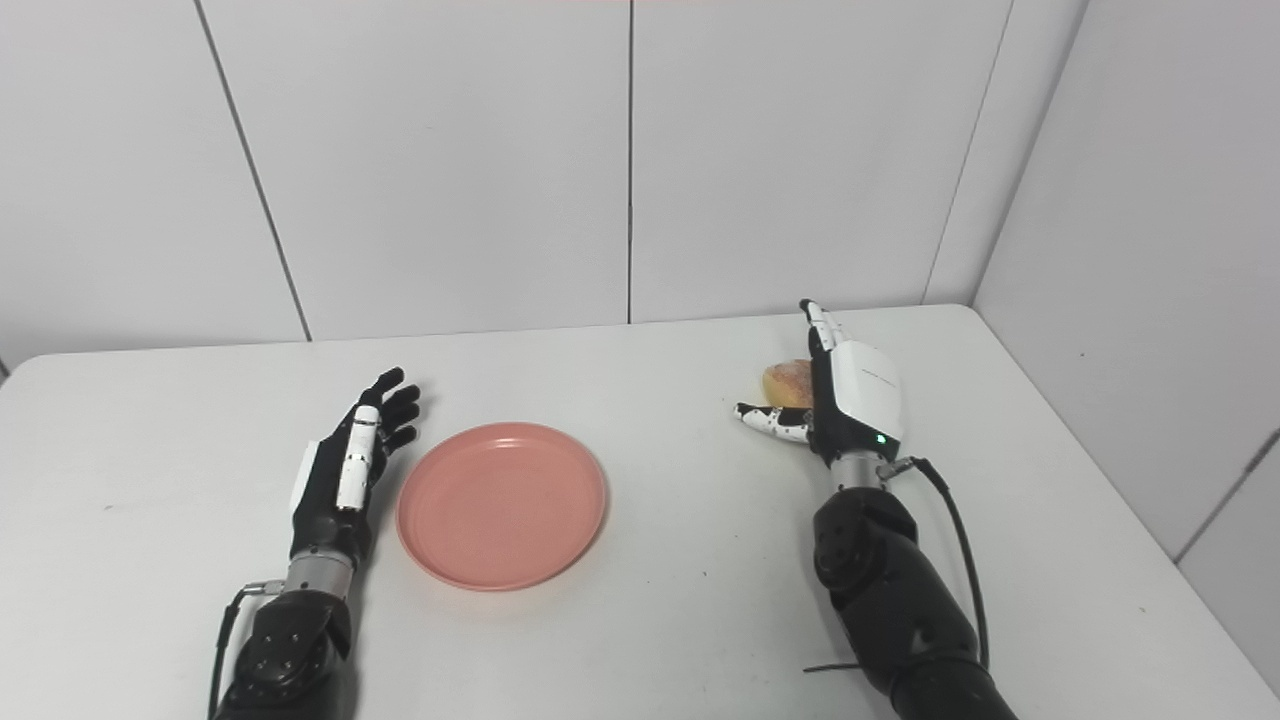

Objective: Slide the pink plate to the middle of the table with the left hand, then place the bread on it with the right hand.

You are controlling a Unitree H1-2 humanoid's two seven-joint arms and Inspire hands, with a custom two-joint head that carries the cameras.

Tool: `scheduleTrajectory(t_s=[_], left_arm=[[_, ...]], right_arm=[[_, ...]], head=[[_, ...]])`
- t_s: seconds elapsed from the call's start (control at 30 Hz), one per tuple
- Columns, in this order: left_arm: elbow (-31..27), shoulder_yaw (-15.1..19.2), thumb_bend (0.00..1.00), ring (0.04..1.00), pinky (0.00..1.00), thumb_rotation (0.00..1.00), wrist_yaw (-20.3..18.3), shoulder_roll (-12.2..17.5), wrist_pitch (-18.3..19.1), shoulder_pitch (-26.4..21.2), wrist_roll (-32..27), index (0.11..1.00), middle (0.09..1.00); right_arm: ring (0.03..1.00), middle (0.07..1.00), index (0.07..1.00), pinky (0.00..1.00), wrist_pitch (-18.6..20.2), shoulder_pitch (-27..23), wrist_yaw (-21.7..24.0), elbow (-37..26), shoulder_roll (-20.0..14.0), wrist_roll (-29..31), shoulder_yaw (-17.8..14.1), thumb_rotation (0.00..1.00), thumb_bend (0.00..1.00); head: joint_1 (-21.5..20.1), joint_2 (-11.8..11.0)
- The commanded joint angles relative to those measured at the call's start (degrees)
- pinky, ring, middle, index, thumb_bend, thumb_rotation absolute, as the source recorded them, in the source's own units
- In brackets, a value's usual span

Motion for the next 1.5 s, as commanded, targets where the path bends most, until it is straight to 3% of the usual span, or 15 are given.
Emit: scheduleTrajectory(t_s=[0.0,0.3,0.37,0.47,0.53,0.6,0.63,0.77,1.2,1.3,1.33,1.47], left_arm=[[0.4,0.1,0.4,0.863,0.85,1.0,-0.6,0.8,-1.1,1.0,-0.4,0.84,0.845],[1.4,0.2,0.39,0.875,0.87,1.0,-1.9,0.8,-2.5,0.8,-1.9,0.848,0.856],[1.6,0.2,0.39,0.877,0.87,1.0,-2.2,0.8,-2.9,0.7,-2.1,0.851,0.859],[1.7,0.3,0.39,0.876,0.87,1.0,-2.1,0.7,-3.0,0.7,-2.2,0.85,0.858],[1.7,0.4,0.39,0.869,0.87,1.0,-2.1,0.6,-3.2,0.7,-2.2,0.843,0.851],[1.8,0.4,0.38,0.865,0.85,1.0,-2.1,0.6,-3.5,0.7,-2.2,0.837,0.847],[1.9,0.4,0.38,0.866,0.85,1.0,-2.1,0.7,-3.5,0.7,-2.2,0.837,0.849],[1.8,0.3,0.39,0.874,0.86,1.0,-2.3,0.8,-3.3,0.6,-2.2,0.845,0.856],[1.5,0.0,0.38,0.873,0.87,1.0,-2.3,-0.1,-2.8,0.6,-2.2,0.845,0.854],[0.9,-0.5,0.38,0.878,0.87,1.0,-2.3,-0.4,-2.1,0.8,-1.8,0.849,0.858],[0.7,-0.7,0.4,0.882,0.88,1.0,-2.4,-0.5,-1.8,0.8,-1.7,0.854,0.862],[-0.1,-1.4,0.42,0.897,0.91,1.0,-2.8,-0.9,-1.1,1.0,-1.5,0.872,0.879]], right_arm=[[0.871,0.899,0.905,0.81,1.5,-3.7,0.1,-0.5,-1.4,-0.2,0.3,0.24,0.69],[0.775,0.841,0.834,0.66,0.6,-3.5,-0.6,0.4,-1.4,1.6,0.1,0.06,0.56],[0.632,0.743,0.789,0.51,-0.2,-3.3,-1.2,0.6,-1.4,2.0,0.0,0.01,0.48],[0.603,0.708,0.769,0.48,-0.5,-3.2,-1.8,0.6,-1.3,2.7,-0.1,0.0,0.45],[0.497,0.612,0.737,0.38,-0.3,-3.1,-2.2,0.4,-1.3,3.0,-0.2,0.0,0.41],[0.456,0.572,0.717,0.34,0.0,-3.0,-2.5,-0.1,-1.3,3.0,-0.1,0.0,0.41],[0.435,0.522,0.71,0.33,0.2,-2.9,-2.5,-0.3,-1.3,3.0,0.0,0.0,0.48],[0.458,0.493,0.688,0.36,0.3,-2.8,-2.8,-0.9,-1.2,3.3,-0.3,0.0,0.53],[0.445,0.489,0.648,0.35,-2.0,-2.9,-4.3,-0.3,-1.3,5.8,-1.4,0.0,0.53],[0.447,0.489,0.624,0.35,-3.1,-2.6,-4.7,-1.7,-1.1,6.8,-1.9,0.0,0.54],[0.439,0.479,0.554,0.35,-3.4,-2.5,-4.8,-2.4,-0.9,7.2,-2.1,0.0,0.52],[0.423,0.47,0.526,0.33,-4.3,-1.9,-4.3,-5.7,-0.3,8.4,-2.7,0.0,0.51]], head=[[0.0,0.0],[0.1,0.1],[0.2,0.1],[0.3,0.2],[0.3,0.2],[0.3,0.2],[0.3,0.2],[0.4,0.2],[2.5,0.4],[4.5,0.5],[4.9,0.6],[6.9,0.8]])
